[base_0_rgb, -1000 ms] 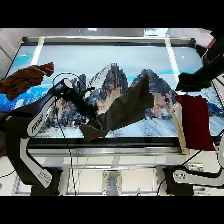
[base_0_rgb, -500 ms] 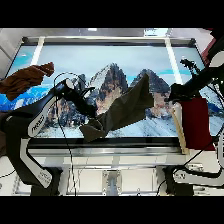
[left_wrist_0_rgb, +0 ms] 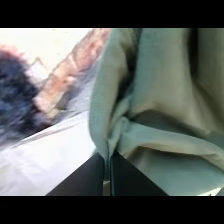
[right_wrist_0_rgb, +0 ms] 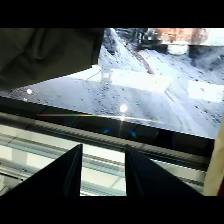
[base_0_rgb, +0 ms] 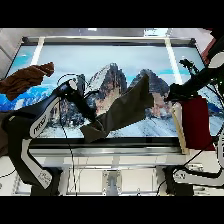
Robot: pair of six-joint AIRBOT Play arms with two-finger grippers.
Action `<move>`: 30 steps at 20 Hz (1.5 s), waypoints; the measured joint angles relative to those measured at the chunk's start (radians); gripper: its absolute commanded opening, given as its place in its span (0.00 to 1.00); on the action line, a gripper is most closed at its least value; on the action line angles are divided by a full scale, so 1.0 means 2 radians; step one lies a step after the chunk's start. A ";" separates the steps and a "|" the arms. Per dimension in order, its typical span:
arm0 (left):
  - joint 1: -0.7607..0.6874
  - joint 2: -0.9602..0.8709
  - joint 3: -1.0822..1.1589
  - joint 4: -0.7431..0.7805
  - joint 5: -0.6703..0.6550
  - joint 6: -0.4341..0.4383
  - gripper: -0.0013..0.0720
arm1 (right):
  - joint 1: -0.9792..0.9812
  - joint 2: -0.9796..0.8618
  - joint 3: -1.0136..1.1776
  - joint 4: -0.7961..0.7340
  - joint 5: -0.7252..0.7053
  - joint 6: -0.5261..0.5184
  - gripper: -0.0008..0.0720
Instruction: Fold the shirts.
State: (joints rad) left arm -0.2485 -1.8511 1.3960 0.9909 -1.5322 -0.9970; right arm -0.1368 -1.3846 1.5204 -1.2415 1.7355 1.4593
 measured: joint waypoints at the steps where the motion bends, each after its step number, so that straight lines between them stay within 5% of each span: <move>1: -0.001 0.000 0.000 -0.001 0.000 0.001 0.03 | 0.000 0.000 -0.012 0.009 -0.001 0.000 0.46; 5: -0.003 0.000 0.000 -0.001 0.007 0.002 0.03 | 0.000 0.000 -0.126 0.080 -0.039 0.000 0.47; 11: -0.004 0.001 0.021 0.001 0.025 -0.007 0.03 | 0.001 0.000 -0.282 0.145 -0.224 -0.005 0.49; 17: -0.004 0.001 0.038 0.001 0.043 -0.014 0.03 | 0.020 -0.012 -0.318 0.162 -0.348 -0.006 0.49; 24: -0.004 0.001 0.040 -0.001 0.048 -0.022 0.03 | 0.042 -0.047 -0.322 0.180 -0.406 -0.013 0.47; 25: -0.004 0.001 0.040 -0.001 0.048 -0.022 0.03 | 0.045 -0.050 -0.323 0.189 -0.409 -0.018 0.43; 27: -0.004 0.001 0.041 -0.001 0.050 -0.024 0.03 | 0.052 -0.057 -0.323 0.200 -0.415 -0.033 0.06; 30: -0.004 0.001 0.048 0.000 0.052 -0.026 0.03 | 0.057 -0.060 -0.323 0.243 -0.410 -0.076 0.05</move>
State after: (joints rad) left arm -0.2558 -1.8500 1.4925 0.9909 -1.4288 -1.0489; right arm -0.0223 -1.5040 0.8745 -0.7563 0.9150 1.3079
